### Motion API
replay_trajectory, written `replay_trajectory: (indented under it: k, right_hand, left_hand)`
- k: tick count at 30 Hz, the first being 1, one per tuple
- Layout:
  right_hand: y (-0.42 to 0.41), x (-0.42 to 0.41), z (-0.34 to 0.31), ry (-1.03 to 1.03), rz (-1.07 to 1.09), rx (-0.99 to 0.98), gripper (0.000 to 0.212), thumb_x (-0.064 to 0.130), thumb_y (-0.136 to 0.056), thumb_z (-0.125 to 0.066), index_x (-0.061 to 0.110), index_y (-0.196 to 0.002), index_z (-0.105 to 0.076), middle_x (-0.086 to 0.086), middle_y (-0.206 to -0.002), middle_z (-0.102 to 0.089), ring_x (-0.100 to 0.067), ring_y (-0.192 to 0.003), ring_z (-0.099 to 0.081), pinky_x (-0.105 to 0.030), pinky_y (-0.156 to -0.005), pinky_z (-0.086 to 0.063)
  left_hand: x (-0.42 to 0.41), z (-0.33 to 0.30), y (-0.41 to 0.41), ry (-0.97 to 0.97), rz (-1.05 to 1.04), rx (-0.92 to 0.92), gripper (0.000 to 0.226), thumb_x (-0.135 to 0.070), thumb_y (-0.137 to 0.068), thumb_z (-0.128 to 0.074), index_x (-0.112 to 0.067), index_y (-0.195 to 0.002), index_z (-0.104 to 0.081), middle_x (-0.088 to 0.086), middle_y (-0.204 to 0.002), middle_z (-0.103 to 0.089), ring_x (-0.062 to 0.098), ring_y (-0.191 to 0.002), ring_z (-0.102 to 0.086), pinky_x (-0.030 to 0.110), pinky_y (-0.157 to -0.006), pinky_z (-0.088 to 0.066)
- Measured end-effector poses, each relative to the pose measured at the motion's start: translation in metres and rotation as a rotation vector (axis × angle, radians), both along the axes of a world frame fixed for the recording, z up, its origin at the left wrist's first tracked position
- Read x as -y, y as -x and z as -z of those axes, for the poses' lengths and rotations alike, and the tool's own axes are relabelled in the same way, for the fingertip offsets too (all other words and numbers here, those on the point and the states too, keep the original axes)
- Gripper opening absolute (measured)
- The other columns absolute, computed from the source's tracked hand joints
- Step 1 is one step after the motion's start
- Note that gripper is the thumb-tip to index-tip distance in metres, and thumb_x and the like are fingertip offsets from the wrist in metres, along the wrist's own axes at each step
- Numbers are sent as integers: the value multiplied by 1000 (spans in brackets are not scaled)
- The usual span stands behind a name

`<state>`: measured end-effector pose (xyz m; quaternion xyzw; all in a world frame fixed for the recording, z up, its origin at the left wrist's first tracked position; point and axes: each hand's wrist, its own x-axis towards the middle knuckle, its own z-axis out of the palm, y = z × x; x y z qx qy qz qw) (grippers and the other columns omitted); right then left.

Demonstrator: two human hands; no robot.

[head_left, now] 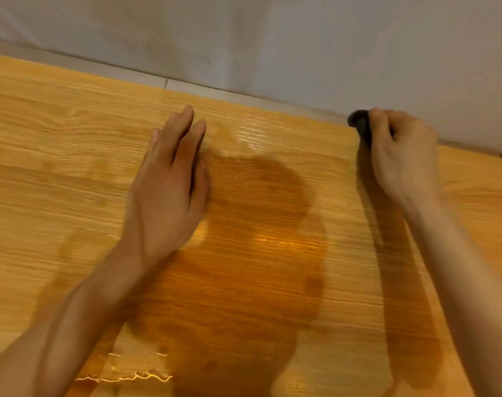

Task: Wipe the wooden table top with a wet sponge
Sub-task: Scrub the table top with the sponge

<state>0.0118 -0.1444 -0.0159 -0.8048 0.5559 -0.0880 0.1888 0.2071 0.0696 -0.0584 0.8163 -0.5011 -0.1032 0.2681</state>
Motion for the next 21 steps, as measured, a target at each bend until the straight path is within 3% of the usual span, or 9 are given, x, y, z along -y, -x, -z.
replay_trajectory:
  k: [5, 9, 13, 17, 21]
  right_hand:
    - [-110, -46, 5, -39, -153, 20, 34, 34, -101, -39, 19, -104, -71, -13, -104, -71, -34, -99, -61, -37, -73, -42]
    - [-178, -73, 10, -158, -317, 50, 32, 37, -102, -41, 32, -127, -60, 1, -118, -68, -21, -110, -60, -34, -86, -49]
    - [-128, -59, 9, -111, -316, 186, 34, 34, -98, -49, 27, -130, -61, 2, -124, -67, -18, -115, -60, -39, -96, -47]
    - [-53, -44, 4, 13, -97, 171, 32, 26, -97, -53, 16, -125, -65, -1, -127, -65, -16, -120, -58, -20, -99, -38]
    - [-76, -60, 6, -20, -56, 312, 31, 25, -97, -54, 13, -123, -66, 0, -128, -64, -11, -124, -55, -14, -104, -33]
  left_hand:
    - [3, 0, -3, -16, 20, 32, 50, -19, -107, -37, 3, -151, -38, 18, -162, -32, 33, -152, -27, 37, -128, -11]
    - [6, -1, -3, -46, 31, 29, 58, -23, -103, -30, 3, -155, -28, 14, -165, -26, 28, -155, -21, 36, -127, -7]
    - [3, 2, 0, 3, 38, 84, 54, -18, -105, -38, 5, -153, -30, 18, -163, -29, 31, -153, -24, 37, -127, -10]
    - [0, 3, -2, 32, 42, 64, 53, -18, -105, -41, 4, -153, -33, 19, -162, -30, 31, -153, -26, 39, -128, -12]
    - [-8, -1, -9, 34, 87, -1, 54, -16, -105, -44, 2, -154, -31, 17, -164, -27, 30, -155, -21, 32, -128, -2]
